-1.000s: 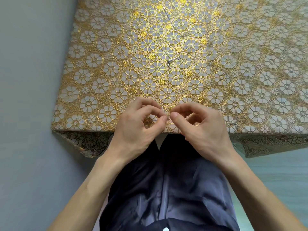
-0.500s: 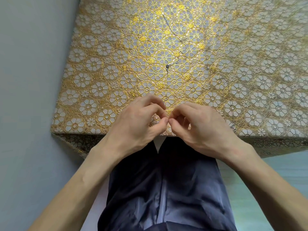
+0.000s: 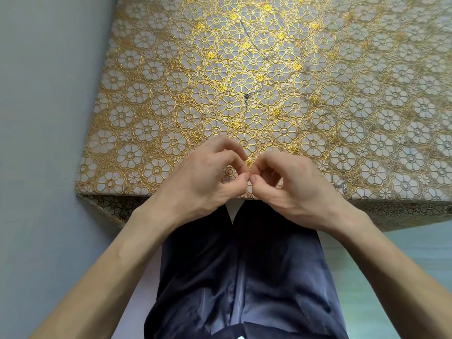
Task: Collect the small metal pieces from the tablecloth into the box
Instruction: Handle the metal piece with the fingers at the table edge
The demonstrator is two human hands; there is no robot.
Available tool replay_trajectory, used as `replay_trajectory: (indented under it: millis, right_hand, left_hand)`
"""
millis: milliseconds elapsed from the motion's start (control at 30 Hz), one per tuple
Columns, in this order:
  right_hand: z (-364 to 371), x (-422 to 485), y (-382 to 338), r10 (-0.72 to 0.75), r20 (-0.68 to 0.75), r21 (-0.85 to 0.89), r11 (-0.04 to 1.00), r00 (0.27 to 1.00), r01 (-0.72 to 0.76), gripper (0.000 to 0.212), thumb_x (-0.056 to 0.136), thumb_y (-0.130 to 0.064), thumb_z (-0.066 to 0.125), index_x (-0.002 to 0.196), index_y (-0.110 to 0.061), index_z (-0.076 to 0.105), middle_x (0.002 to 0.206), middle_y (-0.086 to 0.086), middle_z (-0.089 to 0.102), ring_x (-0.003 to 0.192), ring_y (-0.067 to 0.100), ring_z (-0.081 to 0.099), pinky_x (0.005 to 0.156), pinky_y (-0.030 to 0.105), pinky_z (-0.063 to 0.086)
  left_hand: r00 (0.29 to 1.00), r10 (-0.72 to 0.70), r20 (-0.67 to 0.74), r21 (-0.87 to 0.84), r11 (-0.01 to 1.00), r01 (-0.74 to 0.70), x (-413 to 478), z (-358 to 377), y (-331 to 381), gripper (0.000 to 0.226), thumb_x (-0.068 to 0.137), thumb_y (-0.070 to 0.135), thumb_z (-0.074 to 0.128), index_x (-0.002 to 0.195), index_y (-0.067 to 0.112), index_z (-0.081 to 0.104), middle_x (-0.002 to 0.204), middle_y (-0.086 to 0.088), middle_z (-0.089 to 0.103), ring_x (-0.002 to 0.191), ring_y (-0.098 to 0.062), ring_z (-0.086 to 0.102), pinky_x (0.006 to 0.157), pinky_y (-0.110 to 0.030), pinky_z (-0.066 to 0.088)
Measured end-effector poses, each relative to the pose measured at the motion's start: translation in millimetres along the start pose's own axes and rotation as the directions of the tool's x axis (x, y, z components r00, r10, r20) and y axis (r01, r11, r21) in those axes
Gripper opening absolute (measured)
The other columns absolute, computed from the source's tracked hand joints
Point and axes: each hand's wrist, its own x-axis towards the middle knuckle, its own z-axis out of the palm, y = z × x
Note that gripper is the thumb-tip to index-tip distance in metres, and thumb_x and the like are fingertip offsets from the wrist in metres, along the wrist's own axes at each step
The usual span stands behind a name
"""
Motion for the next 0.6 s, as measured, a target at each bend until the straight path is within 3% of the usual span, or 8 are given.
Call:
replay_trajectory:
  millis: [100,167,233,367,600]
  right_hand:
    - [-5,0,-2,0.115,0.084,0.186,0.974,0.990,-0.129,0.011,0.092,-0.025,0.064,0.082,-0.020,0.063,0.063,-0.004,0.062,0.058,0.015,0.061,0.055,0.039,0.053]
    - [-7,-2,-3,0.177,0.148,0.327,0.920,0.973,-0.217,0.013,0.095,-0.018,0.064,0.082,-0.018,0.062,0.060,-0.001,0.060,0.050,0.010,0.061,0.045,0.030,0.051]
    - [-6,-5,-4,0.204,0.173,0.398,0.881,0.964,-0.258,0.014,0.096,-0.014,0.062,0.083,-0.016,0.061,0.059,-0.002,0.057,0.046,0.003,0.059,0.043,0.021,0.047]
    - [2,-7,-4,0.240,0.179,0.451,0.842,0.954,-0.296,0.016,0.097,-0.012,0.060,0.082,-0.016,0.061,0.059,-0.005,0.056,0.047,0.003,0.058,0.044,0.021,0.048]
    - [9,-11,-5,0.271,0.107,0.473,0.833,0.957,-0.289,0.015,0.095,-0.016,0.062,0.081,-0.022,0.061,0.059,0.004,0.057,0.047,0.006,0.059,0.045,0.023,0.047]
  left_hand:
    - [0.999,-0.027,0.039,-0.114,0.993,0.032,0,-4,1,0.028,0.083,0.050,0.057,0.083,0.026,0.071,0.109,0.019,0.060,0.107,-0.004,0.058,0.082,-0.015,0.047]
    - [0.999,-0.036,0.035,-0.158,0.987,0.041,0,-5,1,0.026,0.082,0.049,0.058,0.083,0.026,0.072,0.108,0.018,0.062,0.106,-0.004,0.059,0.077,-0.012,0.044]
    - [0.999,-0.045,0.030,-0.160,0.986,0.049,-1,-4,0,0.025,0.082,0.049,0.059,0.082,0.027,0.072,0.108,0.020,0.062,0.105,-0.002,0.059,0.079,-0.011,0.043]
    - [0.999,-0.026,0.022,-0.087,0.996,0.028,-4,-4,-1,0.021,0.083,0.049,0.059,0.082,0.031,0.069,0.107,0.021,0.061,0.108,0.003,0.058,0.089,-0.011,0.041]
    - [0.999,-0.039,-0.003,-0.068,0.997,0.039,-8,-4,3,0.013,0.086,0.036,0.066,0.086,0.025,0.073,0.108,0.018,0.063,0.105,0.004,0.059,0.088,-0.008,0.041]
